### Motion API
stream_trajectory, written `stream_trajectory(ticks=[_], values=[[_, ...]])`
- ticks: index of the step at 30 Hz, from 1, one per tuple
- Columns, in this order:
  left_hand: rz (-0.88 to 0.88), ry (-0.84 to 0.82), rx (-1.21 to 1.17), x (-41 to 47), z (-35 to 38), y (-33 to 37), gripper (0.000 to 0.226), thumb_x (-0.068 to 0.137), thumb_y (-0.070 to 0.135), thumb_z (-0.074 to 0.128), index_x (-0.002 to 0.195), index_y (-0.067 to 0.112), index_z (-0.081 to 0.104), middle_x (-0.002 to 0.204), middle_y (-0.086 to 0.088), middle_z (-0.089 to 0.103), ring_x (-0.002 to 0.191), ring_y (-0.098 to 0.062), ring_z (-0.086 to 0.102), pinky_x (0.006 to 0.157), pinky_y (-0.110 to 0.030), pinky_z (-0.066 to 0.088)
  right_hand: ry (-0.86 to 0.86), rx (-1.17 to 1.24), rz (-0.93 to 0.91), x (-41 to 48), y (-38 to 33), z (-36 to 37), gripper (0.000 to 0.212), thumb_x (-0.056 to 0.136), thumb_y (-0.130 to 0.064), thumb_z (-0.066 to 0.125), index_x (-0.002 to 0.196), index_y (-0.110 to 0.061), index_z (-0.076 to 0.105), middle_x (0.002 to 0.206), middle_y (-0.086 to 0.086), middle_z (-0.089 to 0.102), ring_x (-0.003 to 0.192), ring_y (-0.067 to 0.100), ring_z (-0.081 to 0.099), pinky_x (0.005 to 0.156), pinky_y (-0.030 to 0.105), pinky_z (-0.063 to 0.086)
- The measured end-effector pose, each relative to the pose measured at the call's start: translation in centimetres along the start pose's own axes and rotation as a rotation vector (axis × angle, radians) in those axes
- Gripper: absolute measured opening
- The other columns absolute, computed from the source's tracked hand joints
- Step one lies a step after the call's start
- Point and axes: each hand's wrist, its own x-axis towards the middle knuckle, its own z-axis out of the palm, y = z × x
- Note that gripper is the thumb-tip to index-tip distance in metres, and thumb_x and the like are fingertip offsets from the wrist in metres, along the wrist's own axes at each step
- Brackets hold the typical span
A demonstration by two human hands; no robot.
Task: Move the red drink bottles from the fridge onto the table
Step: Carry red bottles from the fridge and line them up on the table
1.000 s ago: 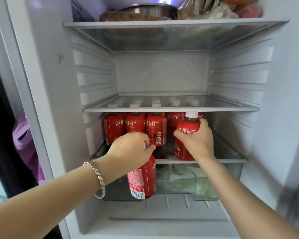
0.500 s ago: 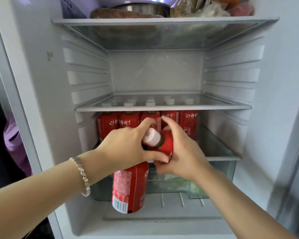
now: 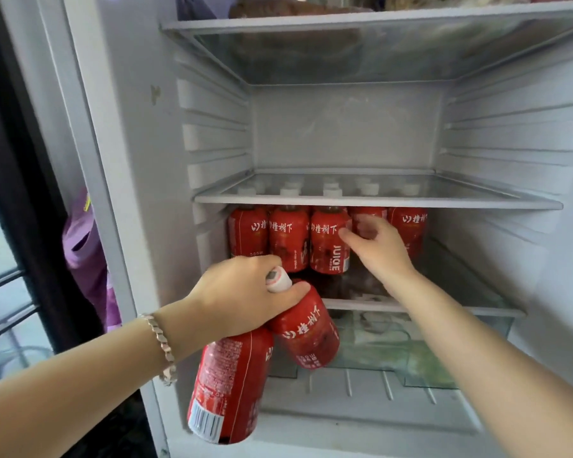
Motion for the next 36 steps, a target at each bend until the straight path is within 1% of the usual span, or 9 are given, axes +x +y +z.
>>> stream_trajectory(ticks=[3,6,11,20,25,27,30,33,36], values=[[-0.01,-0.029,0.043,-0.1,0.0,-0.5,0.041,0.079,0.069,0.047,0.07,0.029,0.045,0.072,0.015,0.056,0.064,-0.003,0.052,0.055,-0.015,0.037,-0.05,0.057,0.097,2.8,0.4,2.8,0.07,0.078,-0.033,0.075,0.136,-0.013,0.041,0.131,-0.001,0.051,0.12,0.016,0.05,0.102,0.031,0.042],[-0.008,-0.044,0.088,-0.3,0.0,-0.9,0.041,0.079,0.07,0.046,0.073,0.03,0.047,0.071,0.016,0.055,0.063,-0.002,0.05,0.055,-0.013,0.038,0.032,0.003,0.08,3.9,0.7,4.6,0.077,0.072,-0.041,0.078,0.135,-0.013,0.043,0.132,0.007,0.052,0.12,0.024,0.053,0.101,0.037,0.044],[0.011,-0.043,0.123,-0.4,0.0,-1.0,0.042,0.079,0.07,0.045,0.082,0.029,0.052,0.077,0.013,0.059,0.069,-0.005,0.055,0.064,-0.019,0.045,0.162,-0.162,0.012,1.4,0.3,4.5,0.068,0.072,-0.044,0.073,0.13,-0.021,0.046,0.121,0.007,0.054,0.104,0.026,0.059,0.081,0.033,0.049],[0.068,-0.066,0.12,-0.1,0.5,-0.2,0.046,0.08,0.069,0.045,0.087,0.025,0.056,0.087,0.009,0.067,0.081,-0.011,0.063,0.077,-0.029,0.053,0.242,-0.15,0.06,-3.7,-0.3,-0.2,0.061,0.061,-0.048,0.073,0.114,-0.028,0.05,0.109,0.003,0.06,0.091,0.022,0.061,0.08,0.038,0.052],[0.103,-0.075,0.119,0.0,1.0,0.5,0.049,0.08,0.069,0.045,0.084,0.022,0.057,0.085,0.008,0.067,0.079,-0.012,0.063,0.077,-0.032,0.054,0.259,-0.167,0.079,-3.6,-1.5,-1.1,0.054,0.072,-0.056,0.065,0.116,-0.027,0.055,0.116,0.007,0.055,0.11,0.027,0.054,0.092,0.043,0.048],[0.112,-0.07,0.116,0.0,1.1,0.8,0.048,0.081,0.068,0.045,0.084,0.022,0.057,0.085,0.007,0.067,0.079,-0.012,0.062,0.077,-0.032,0.054,0.334,-0.32,0.051,-3.3,-2.3,-1.0,0.048,0.083,-0.051,0.059,0.119,-0.02,0.058,0.12,0.01,0.05,0.118,0.03,0.044,0.095,0.042,0.042],[0.127,-0.067,0.112,0.0,1.0,0.9,0.048,0.081,0.068,0.045,0.084,0.022,0.056,0.085,0.007,0.066,0.079,-0.012,0.062,0.077,-0.032,0.054,0.376,-0.5,-0.056,-3.9,-3.0,-1.1,0.04,0.087,-0.044,0.057,0.107,-0.009,0.062,0.112,0.009,0.053,0.111,0.028,0.046,0.087,0.038,0.04],[0.154,-0.074,0.123,-0.2,0.8,0.9,0.047,0.081,0.068,0.044,0.081,0.023,0.054,0.083,0.008,0.065,0.076,-0.011,0.061,0.075,-0.029,0.053,0.334,-0.555,-0.145,-4.7,-3.5,-1.9,0.028,0.085,-0.04,0.06,0.081,-0.014,0.055,0.086,0.0,0.053,0.084,0.02,0.054,0.061,0.028,0.037],[0.203,-0.08,0.181,-0.7,0.6,1.0,0.045,0.081,0.068,0.044,0.077,0.024,0.05,0.075,0.009,0.06,0.069,-0.01,0.056,0.068,-0.025,0.049,0.268,-0.705,-0.198,-5.6,-4.7,-2.5,0.026,0.081,-0.041,0.062,0.082,-0.016,0.058,0.081,-0.005,0.052,0.077,0.021,0.054,0.059,0.027,0.035]])
